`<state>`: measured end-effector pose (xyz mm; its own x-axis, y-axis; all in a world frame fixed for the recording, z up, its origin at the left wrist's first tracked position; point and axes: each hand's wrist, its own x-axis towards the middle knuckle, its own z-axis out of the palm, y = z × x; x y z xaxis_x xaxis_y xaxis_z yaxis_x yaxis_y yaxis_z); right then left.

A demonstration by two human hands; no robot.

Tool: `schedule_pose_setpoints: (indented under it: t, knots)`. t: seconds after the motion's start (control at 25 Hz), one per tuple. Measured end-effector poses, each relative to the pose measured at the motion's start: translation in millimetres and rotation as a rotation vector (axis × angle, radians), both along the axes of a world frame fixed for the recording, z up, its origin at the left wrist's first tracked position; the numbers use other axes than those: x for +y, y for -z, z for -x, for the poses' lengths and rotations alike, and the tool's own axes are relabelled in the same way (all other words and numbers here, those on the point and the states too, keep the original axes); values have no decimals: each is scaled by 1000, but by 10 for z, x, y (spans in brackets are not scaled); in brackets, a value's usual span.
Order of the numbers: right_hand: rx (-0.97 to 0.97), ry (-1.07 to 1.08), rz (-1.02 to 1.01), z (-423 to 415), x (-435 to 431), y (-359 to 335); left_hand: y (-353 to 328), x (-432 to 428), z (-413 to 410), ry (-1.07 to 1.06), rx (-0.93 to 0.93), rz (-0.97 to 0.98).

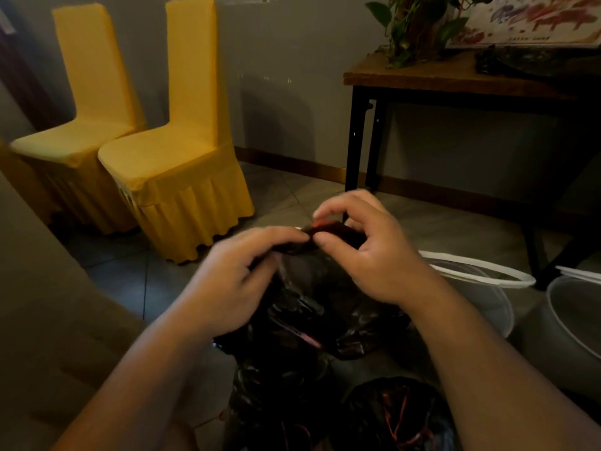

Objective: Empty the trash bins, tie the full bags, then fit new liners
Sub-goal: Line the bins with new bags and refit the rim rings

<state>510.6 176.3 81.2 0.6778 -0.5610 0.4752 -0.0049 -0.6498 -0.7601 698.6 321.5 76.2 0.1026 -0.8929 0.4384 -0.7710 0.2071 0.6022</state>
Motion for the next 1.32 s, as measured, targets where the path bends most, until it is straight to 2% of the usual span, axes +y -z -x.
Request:
schedule_pose_setpoints:
  t: [0.12,0.16,0.28,0.32,0.44,0.56,0.64,0.76,0.88,0.96,1.04,1.2,1.32]
  knots:
    - [178,-111,24,148,54,14,-114,140,-225,39,147,-72]
    - [267,-81,90,169,99,30,-171,182,-264,3,122,-132]
    - [597,117,235,177,66,88,-222,218,-332,-166,-306,-337]
    - [648,194,244,173,41,83,-203,245,-348,-212,-397,-377]
    - [618,364,343,204,34,91,-52,359,-375,-344,-514,-496]
    - [731,418,410,209,61,162,133,450,-477,-416,-545,-534]
    - [757,444,391,204,36,164,226,492,-531,-430,-526,-481]
    - [803,416,322,221,4,152,297,528,-567,-454,-402,-429]
    - [796,444,313,237,4,122,302,491,-475,-564,-208,-213]
    - [800,484,317,279,9,113,316,447,-382,-673,-225,-49]
    - [800,504,344,331,-7,108,376,424,-330,-680,-321,4]
    - [875,561,350,405,-74,137,491,421,-261,-574,-549,-172]
    - [862,586,354,381,-31,153,626,390,-177,-634,-577,-344]
